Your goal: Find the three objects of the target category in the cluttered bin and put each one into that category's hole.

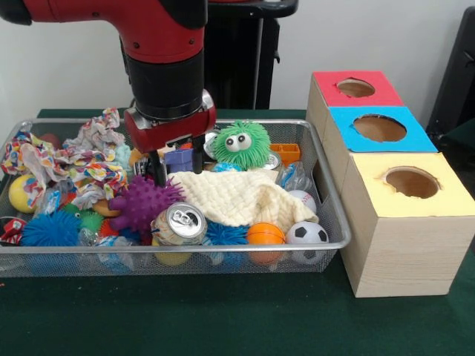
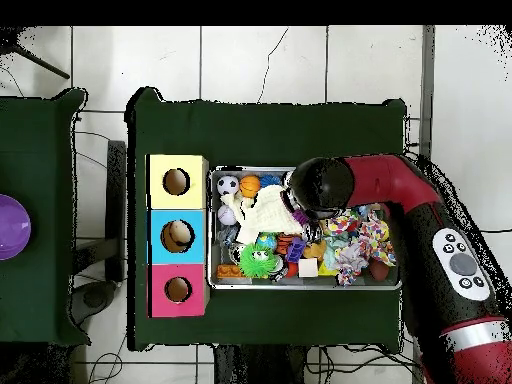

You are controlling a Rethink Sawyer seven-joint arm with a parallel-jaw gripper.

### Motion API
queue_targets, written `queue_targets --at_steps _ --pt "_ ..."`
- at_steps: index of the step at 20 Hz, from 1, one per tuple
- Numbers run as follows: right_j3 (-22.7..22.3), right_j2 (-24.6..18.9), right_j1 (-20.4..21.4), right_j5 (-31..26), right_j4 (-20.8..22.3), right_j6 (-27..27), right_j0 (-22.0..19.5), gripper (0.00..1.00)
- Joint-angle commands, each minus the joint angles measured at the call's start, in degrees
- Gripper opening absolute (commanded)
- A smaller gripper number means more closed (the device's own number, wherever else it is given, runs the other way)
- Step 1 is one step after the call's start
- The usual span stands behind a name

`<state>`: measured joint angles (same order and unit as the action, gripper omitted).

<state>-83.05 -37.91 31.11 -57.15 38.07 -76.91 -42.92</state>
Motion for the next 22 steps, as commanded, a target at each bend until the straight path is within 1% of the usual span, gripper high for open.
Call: queue_targets --at_steps 1,6,11,15,19,22 --pt "-0.7 -1.8 -0.4 -3.7 2.3 20.7 -3.5 1.00" --pt "1.1 -2.3 -1.6 -4.5 2.7 24.2 -6.2 1.00" --pt "1.5 -2.3 -1.9 -5.1 2.7 24.9 -8.3 1.00" --pt "-0.8 -1.8 -1.0 -3.8 2.5 24.3 -10.2 1.00" --pt "-5.3 -0.5 0.8 -2.1 2.4 21.6 -12.2 1.00" --pt "-9.8 -0.4 3.5 0.1 2.1 19.0 -13.8 1.00"
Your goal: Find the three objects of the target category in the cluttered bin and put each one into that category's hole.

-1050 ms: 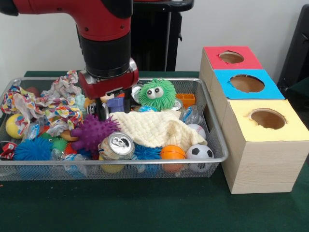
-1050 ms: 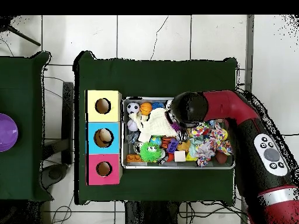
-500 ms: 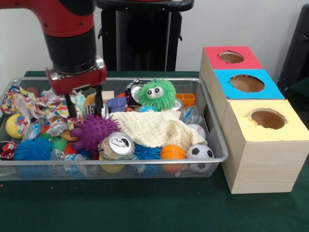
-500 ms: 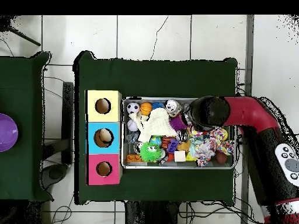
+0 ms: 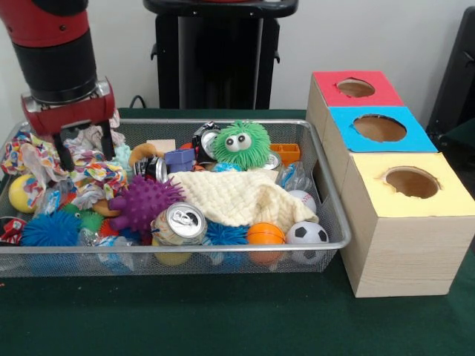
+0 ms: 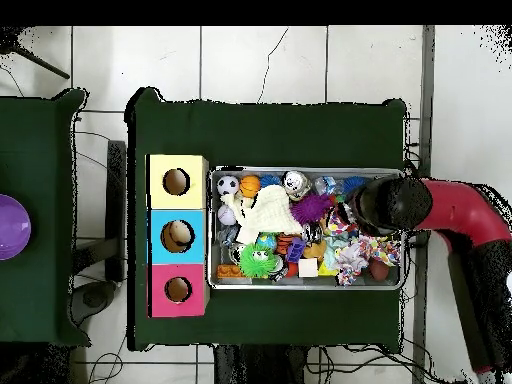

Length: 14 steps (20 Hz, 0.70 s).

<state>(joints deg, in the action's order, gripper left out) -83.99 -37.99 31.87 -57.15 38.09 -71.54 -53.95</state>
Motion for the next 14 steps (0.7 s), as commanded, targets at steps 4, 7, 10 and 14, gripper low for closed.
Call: queue_targets --at_steps 4,7,10,14 --pt "-13.6 -0.4 6.0 2.1 1.4 10.2 -4.6 1.00" --pt "-17.4 -0.8 8.6 4.0 0.8 7.7 -6.1 1.00" --pt "-21.4 -0.9 11.2 6.2 0.3 4.9 -7.2 1.00" --pt "-25.2 -0.6 13.2 8.5 0.0 2.0 -7.9 1.00"
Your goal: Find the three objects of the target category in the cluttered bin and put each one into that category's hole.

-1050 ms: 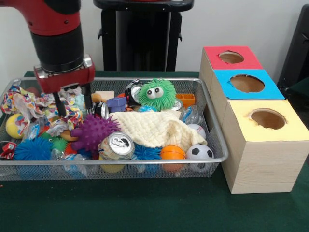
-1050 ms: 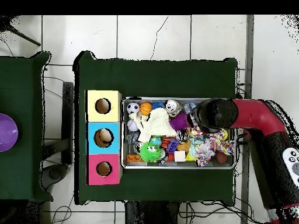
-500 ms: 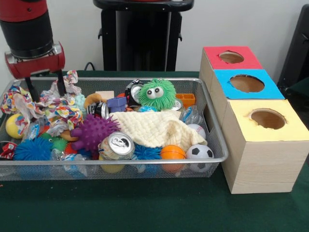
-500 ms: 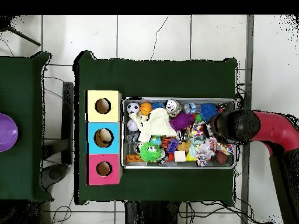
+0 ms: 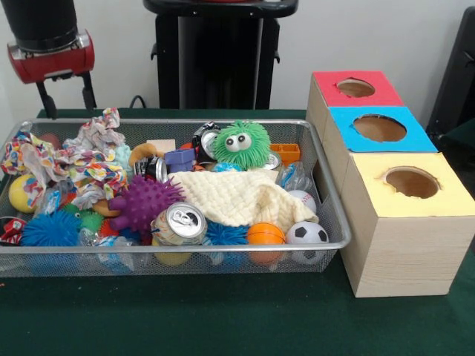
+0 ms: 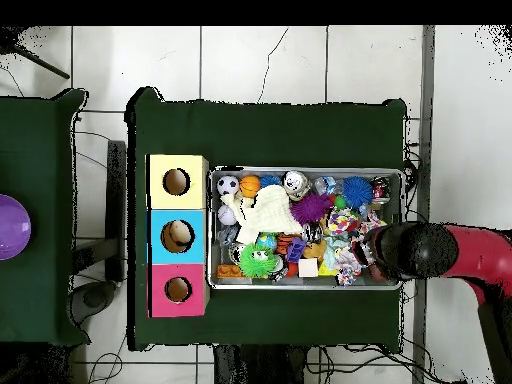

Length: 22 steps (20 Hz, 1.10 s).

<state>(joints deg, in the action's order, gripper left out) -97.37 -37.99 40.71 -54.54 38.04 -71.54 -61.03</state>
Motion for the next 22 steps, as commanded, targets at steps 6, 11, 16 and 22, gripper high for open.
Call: queue_targets --at_steps 6,11,16,22 --pt "-16.0 0.0 6.4 9.0 -0.3 -1.3 -0.1 1.00" --pt "-19.1 1.1 6.9 12.2 -0.3 -4.2 1.1 1.00" --pt "-20.8 2.1 7.2 14.3 -0.4 -5.8 2.6 1.00" --pt "-20.2 3.7 5.1 16.3 0.4 -6.4 4.1 1.00"
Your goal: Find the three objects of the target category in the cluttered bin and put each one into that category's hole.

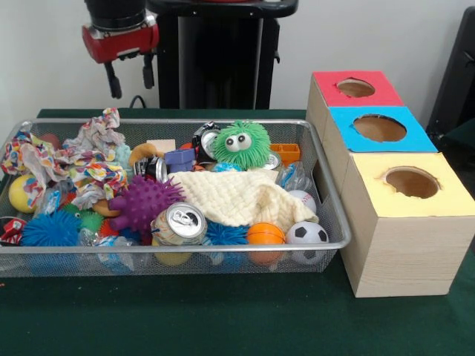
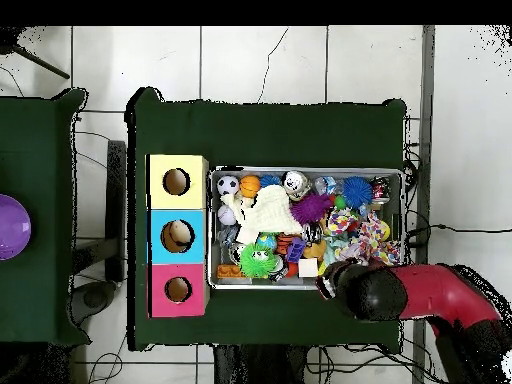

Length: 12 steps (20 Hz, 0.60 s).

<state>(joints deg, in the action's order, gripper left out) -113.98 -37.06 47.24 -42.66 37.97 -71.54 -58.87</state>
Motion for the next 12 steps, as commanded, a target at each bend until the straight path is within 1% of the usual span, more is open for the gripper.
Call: queue_targets --at_steps 1,7,10,12 --pt "-3.3 3.2 -2.0 5.0 0.8 -6.6 2.4 1.00" --pt "-1.9 5.4 -5.5 8.1 2.2 -7.0 4.0 1.00" --pt "-0.2 6.7 -7.9 8.5 2.6 -6.6 4.9 1.00" --pt "0.0 6.9 -7.9 9.3 2.4 -6.0 4.9 1.00"
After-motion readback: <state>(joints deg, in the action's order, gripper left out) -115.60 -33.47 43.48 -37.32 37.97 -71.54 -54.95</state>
